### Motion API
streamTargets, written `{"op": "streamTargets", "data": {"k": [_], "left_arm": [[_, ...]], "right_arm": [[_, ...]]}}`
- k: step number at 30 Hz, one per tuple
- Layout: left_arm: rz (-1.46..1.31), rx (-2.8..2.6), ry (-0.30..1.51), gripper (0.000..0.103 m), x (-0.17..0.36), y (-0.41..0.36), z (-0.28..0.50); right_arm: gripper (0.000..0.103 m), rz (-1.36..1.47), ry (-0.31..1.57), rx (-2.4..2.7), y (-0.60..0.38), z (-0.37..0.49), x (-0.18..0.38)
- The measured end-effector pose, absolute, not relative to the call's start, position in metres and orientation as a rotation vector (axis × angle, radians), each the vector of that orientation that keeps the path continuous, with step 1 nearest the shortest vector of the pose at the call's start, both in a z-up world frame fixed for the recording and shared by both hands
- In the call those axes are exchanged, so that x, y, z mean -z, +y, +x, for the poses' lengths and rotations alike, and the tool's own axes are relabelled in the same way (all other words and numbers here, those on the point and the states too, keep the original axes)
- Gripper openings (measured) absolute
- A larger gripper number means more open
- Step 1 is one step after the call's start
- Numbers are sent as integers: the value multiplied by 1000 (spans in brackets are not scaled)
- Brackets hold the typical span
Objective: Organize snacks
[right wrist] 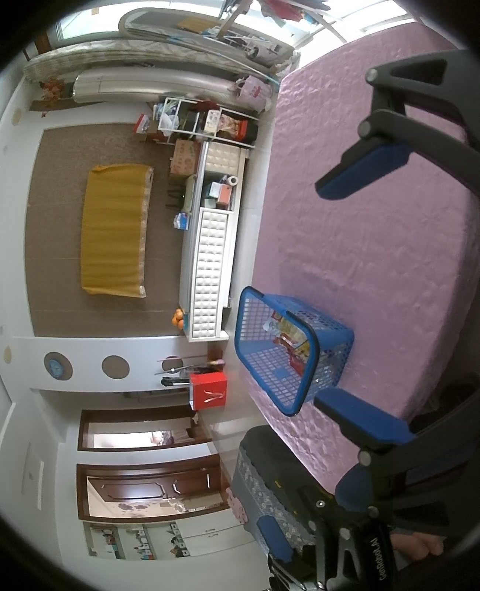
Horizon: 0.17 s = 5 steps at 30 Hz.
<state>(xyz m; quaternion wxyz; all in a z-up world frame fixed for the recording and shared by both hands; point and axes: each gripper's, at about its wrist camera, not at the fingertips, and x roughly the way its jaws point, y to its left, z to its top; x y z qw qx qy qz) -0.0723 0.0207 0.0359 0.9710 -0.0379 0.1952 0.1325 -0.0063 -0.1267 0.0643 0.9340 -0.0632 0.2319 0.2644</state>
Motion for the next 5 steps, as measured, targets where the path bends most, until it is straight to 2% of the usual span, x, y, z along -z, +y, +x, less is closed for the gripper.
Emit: {"op": "streamTargets", "data": {"k": [5], "left_arm": [[-76,-266,395,103,-35,21,-74]], "right_arm": [[103,-129,474,-542,-127,-5,-65]]}}
